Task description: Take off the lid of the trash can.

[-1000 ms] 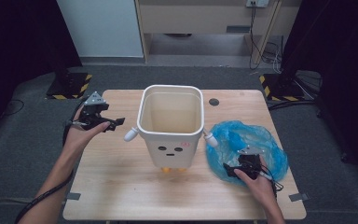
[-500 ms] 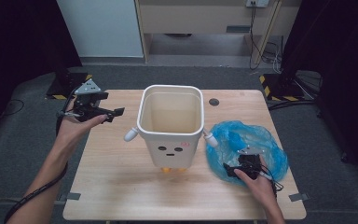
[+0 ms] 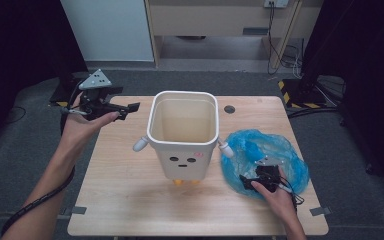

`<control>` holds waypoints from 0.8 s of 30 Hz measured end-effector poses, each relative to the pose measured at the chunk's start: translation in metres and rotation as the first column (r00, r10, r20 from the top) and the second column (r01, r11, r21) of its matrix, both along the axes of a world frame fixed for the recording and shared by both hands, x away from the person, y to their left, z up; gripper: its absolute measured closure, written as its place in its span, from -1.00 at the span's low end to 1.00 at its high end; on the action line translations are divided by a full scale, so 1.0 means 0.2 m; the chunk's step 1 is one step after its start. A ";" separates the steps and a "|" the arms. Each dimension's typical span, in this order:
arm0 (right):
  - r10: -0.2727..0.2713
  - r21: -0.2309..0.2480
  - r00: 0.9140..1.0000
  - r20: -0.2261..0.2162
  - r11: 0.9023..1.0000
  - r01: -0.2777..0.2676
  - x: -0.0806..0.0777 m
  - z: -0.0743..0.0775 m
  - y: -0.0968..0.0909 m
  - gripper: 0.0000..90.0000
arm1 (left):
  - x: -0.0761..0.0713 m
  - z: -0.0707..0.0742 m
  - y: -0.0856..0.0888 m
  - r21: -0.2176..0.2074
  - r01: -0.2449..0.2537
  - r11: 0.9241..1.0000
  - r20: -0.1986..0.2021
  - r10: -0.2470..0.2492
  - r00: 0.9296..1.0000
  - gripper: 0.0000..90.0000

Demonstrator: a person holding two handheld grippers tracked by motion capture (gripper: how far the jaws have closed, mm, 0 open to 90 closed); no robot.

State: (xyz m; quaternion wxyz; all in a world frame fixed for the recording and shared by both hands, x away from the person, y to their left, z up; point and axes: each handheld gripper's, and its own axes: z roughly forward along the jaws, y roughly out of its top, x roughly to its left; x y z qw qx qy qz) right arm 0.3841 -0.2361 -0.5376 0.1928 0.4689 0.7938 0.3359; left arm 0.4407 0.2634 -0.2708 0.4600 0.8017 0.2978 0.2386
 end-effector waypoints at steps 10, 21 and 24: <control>0.002 0.000 1.000 0.000 1.000 -0.002 0.00 0.00 0.00 -0.89 | 0.01 0.09 -0.10 -0.041 0.030 0.999 0.010 -0.030 1.000 -0.59; 0.005 0.000 1.000 0.001 1.000 -0.005 0.00 0.00 0.00 -0.89 | 0.06 0.11 -0.25 -0.028 0.058 0.998 0.010 -0.057 0.998 -0.48; 0.006 0.000 1.000 0.001 1.000 -0.006 0.00 0.00 0.00 -0.89 | 0.08 0.09 -0.29 -0.021 0.064 0.998 0.002 -0.064 0.998 -0.44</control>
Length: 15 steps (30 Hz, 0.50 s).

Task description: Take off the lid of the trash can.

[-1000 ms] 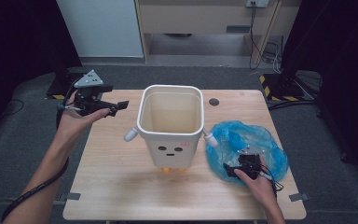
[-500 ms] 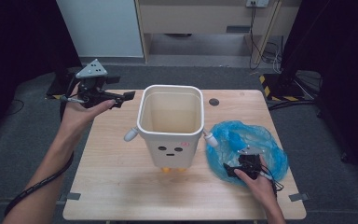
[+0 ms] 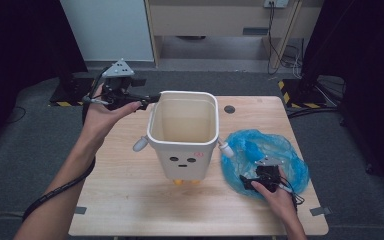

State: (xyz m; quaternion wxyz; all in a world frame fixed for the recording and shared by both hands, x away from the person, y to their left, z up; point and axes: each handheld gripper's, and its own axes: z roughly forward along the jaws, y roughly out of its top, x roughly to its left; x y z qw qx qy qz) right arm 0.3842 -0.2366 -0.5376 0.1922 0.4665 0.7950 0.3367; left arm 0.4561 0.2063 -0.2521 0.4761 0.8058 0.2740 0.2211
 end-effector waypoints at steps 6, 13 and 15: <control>0.003 0.000 1.000 0.000 1.000 -0.003 0.00 0.00 0.00 -0.89 | 0.04 -0.03 -0.05 -0.001 0.013 1.000 -0.023 -0.013 1.000 -0.36; 0.004 -0.001 1.000 0.000 1.000 -0.004 0.00 0.00 0.00 -0.89 | 0.08 -0.07 -0.09 -0.012 0.029 0.999 -0.044 -0.030 0.999 -0.23; 0.004 -0.001 1.000 0.000 1.000 -0.004 0.00 0.00 0.00 -0.89 | 0.09 -0.08 -0.10 -0.004 0.027 1.000 -0.047 -0.027 0.999 -0.20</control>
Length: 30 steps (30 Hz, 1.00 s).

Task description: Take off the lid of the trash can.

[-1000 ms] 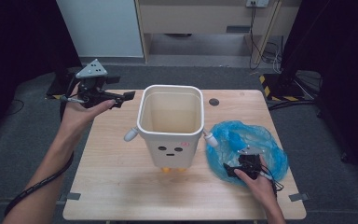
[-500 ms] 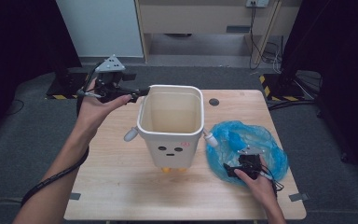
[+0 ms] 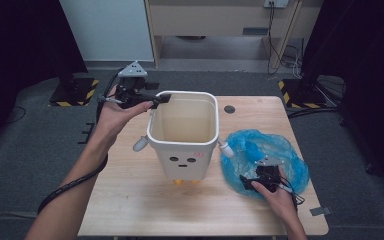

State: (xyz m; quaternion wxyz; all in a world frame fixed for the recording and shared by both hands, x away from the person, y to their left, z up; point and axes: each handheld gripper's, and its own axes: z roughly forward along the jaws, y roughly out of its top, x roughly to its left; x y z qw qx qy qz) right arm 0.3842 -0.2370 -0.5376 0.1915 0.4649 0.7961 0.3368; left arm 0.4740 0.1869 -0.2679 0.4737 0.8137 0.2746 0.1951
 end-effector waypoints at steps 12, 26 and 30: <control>0.003 0.000 1.000 0.000 1.000 -0.003 0.00 0.00 0.00 -0.89 | 0.03 -0.05 -0.01 -0.027 0.017 0.999 -0.027 -0.017 0.999 0.04; 0.005 -0.001 1.000 0.001 1.000 -0.005 0.00 0.00 0.00 -0.88 | 0.03 -0.05 -0.01 -0.037 0.045 0.998 -0.035 -0.046 0.998 0.38; 0.005 -0.001 1.000 0.001 1.000 -0.005 0.00 0.00 0.00 -0.89 | 0.03 -0.05 -0.02 -0.034 0.062 0.997 -0.029 -0.063 0.998 0.56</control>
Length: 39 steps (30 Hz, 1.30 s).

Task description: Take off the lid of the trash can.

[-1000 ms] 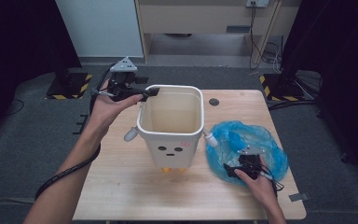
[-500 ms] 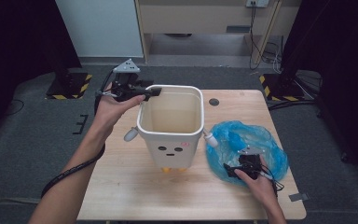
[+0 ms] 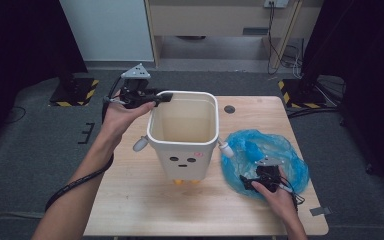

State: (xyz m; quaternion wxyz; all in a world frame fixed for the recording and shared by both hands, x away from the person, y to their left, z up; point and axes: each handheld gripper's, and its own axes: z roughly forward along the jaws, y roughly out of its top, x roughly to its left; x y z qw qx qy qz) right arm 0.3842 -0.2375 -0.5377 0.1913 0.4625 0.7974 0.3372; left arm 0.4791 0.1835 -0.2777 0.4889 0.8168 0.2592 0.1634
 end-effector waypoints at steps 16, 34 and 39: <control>0.001 0.000 1.000 0.001 1.000 -0.001 0.00 0.00 0.00 -0.88 | 0.01 0.00 0.01 0.000 0.008 1.000 -0.022 -0.008 1.000 0.62; 0.001 0.000 1.000 0.001 1.000 -0.001 0.00 0.00 0.00 -0.89 | 0.02 0.03 0.03 0.018 0.044 0.999 -0.054 -0.043 0.998 0.68; 0.001 0.000 1.000 0.001 1.000 -0.001 0.00 0.00 0.00 -0.89 | 0.03 0.04 0.02 0.030 0.054 0.998 -0.058 -0.052 0.997 0.69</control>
